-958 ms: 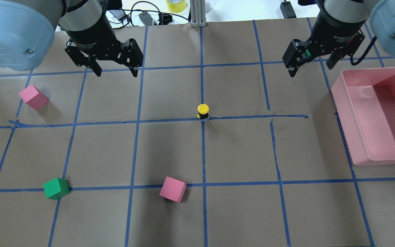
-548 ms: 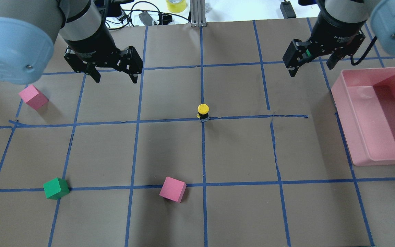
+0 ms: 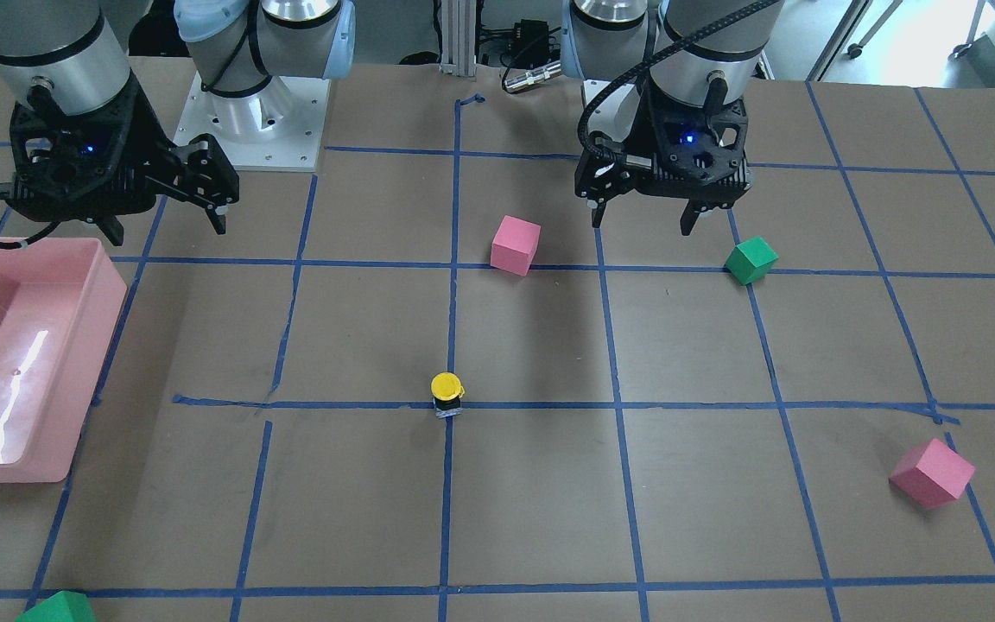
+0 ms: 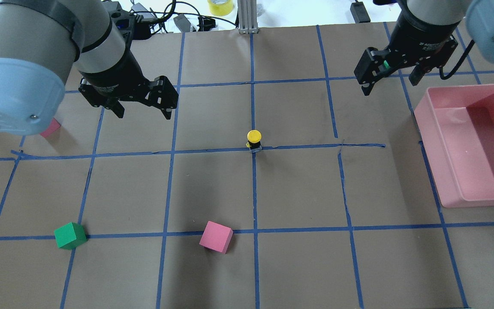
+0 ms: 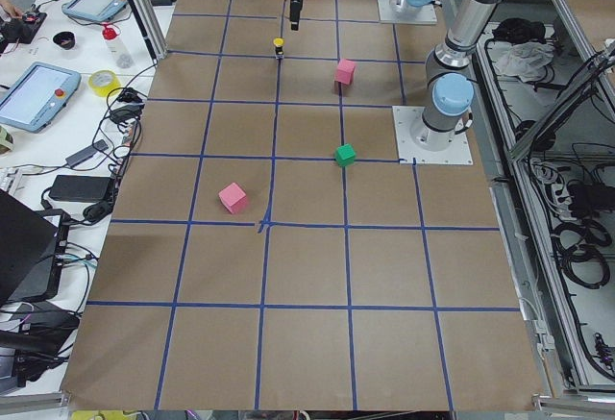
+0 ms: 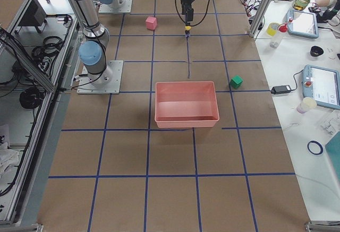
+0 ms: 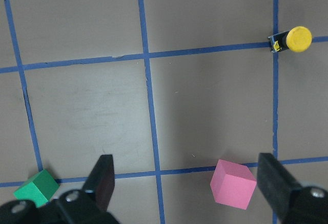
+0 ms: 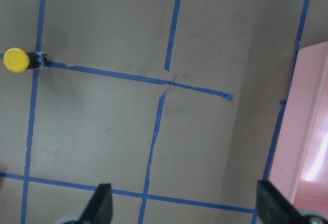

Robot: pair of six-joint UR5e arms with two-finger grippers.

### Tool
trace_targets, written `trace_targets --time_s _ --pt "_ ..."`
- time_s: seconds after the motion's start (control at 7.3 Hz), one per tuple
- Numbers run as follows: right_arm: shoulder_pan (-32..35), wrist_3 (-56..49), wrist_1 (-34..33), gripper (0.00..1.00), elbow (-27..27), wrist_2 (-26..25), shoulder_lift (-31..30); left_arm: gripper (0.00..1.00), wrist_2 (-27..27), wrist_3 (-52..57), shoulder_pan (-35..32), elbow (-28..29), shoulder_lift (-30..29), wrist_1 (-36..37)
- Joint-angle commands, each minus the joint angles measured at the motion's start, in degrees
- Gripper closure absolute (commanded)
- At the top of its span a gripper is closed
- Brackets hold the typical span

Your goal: Align button upright

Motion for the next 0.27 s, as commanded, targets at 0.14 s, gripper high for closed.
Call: trace_targets --time_s 0.14 --pt "0.0 0.0 0.6 0.0 -0.1 -0.4 0.0 0.0 0.0 0.0 0.2 0.0 0.0 0.0"
